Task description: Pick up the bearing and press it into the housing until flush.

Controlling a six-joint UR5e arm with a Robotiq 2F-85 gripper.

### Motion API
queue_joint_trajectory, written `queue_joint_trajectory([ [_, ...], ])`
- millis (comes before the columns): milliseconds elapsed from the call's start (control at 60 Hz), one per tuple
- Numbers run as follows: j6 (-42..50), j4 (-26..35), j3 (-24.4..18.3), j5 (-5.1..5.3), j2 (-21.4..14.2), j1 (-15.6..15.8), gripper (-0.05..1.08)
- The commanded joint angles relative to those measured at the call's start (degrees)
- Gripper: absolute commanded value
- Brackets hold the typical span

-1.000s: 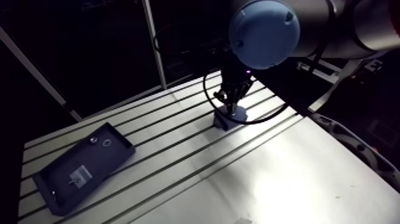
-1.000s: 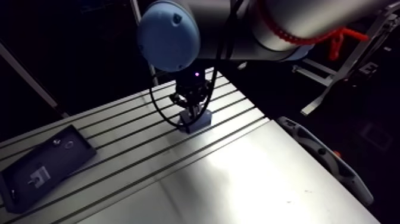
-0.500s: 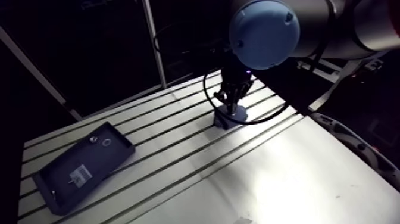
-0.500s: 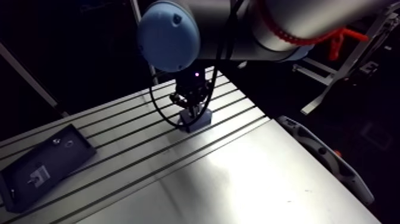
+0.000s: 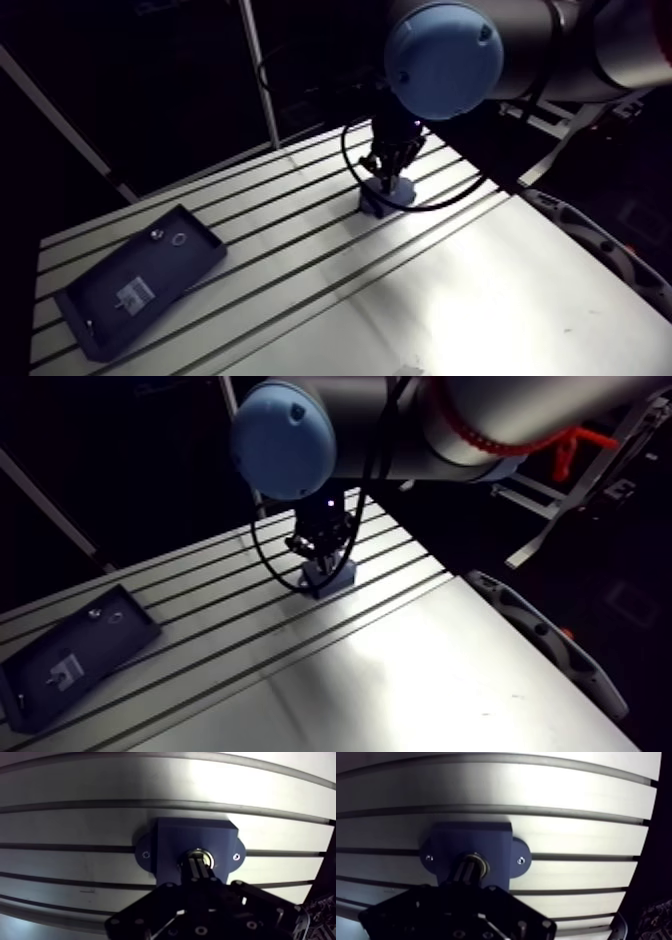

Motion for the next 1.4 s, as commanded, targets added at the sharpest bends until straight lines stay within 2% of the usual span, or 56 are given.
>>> queue_joint_trajectory([
  [17, 0.00, -0.10, 0.05, 0.00, 0.10, 0.00, 1.07],
  [633, 0.00, -0.03, -0.20, -0.01, 0.38, 0.00, 1.07],
  [817, -0.08, 0.83, -0.74, 0.34, -0.82, 0.00, 1.07],
  [1300, -0.09, 3.61, -1.54, 0.35, -4.68, 0.00, 1.05],
  [1317, -0.09, 4.42, -1.68, 0.35, -5.10, 0.00, 0.95],
  [1333, -0.09, 4.42, -1.68, 0.35, -5.10, 0.00, 0.95],
  [1350, -0.01, 5.51, -1.78, 0.35, -5.61, 0.00, 0.68],
  [1367, -0.01, 5.51, -1.78, 0.35, -5.61, 0.00, 0.68],
  [1383, -0.08, 7.02, -1.95, 0.43, -6.21, 0.08, 0.20],
  [1400, -0.08, 7.02, -1.95, 0.43, -6.21, 0.08, 0.20],
])
